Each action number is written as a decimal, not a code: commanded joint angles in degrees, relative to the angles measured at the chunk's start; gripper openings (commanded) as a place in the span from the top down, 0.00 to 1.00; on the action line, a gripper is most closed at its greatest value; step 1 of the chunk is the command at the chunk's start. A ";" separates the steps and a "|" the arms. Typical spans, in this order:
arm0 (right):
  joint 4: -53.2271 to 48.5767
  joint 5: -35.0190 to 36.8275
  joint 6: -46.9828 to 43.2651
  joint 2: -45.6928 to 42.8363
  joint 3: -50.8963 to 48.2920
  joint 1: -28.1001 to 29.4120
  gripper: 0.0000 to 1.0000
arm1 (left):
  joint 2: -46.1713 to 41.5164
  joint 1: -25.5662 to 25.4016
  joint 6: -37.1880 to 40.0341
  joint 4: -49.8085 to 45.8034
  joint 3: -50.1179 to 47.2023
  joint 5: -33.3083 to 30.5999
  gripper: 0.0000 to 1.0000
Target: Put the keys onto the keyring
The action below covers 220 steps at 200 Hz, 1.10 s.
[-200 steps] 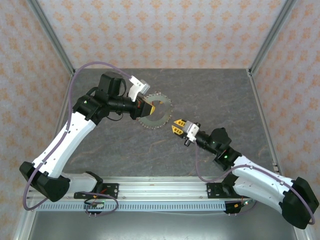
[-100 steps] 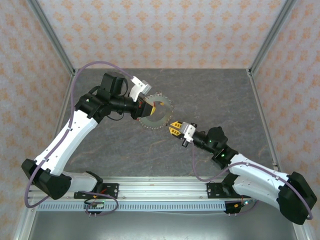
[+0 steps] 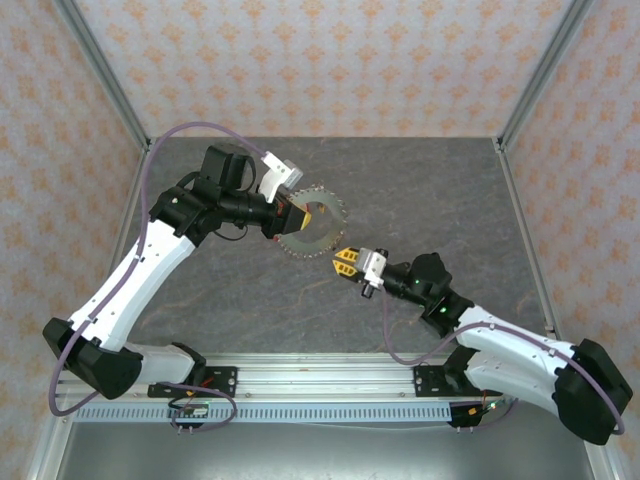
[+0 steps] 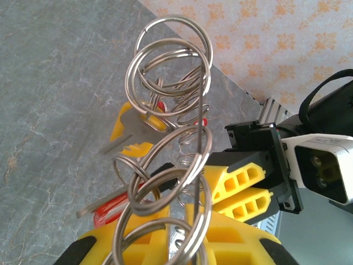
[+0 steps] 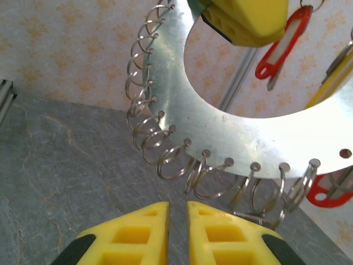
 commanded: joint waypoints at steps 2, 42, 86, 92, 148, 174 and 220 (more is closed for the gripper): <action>0.55 -0.36 -1.40 0.20 2.34 1.76 0.85 | -1.87 0.54 -0.22 2.27 1.11 0.95 1.00; 4.84 3.80 -2.55 1.70 1.80 3.24 0.82 | -2.45 0.51 -0.69 2.97 0.24 0.53 1.00; 3.93 8.28 -4.70 0.94 1.69 3.24 0.80 | -3.18 0.51 -1.34 3.78 -0.55 -0.74 1.00; 3.17 9.26 -4.89 0.78 1.65 3.24 0.80 | -3.34 0.53 -1.50 4.22 -0.69 -0.58 1.00; 4.98 12.22 -4.64 0.83 1.26 3.20 0.80 | -5.34 0.51 -5.85 11.94 -5.28 1.14 1.00; 5.37 12.82 -5.59 0.91 1.95 3.24 0.81 | -6.26 0.56 -7.70 14.92 -7.47 2.02 1.00; 4.50 14.31 -7.47 1.59 2.30 3.24 0.82 | -6.81 0.53 -7.89 15.29 -8.22 2.24 1.00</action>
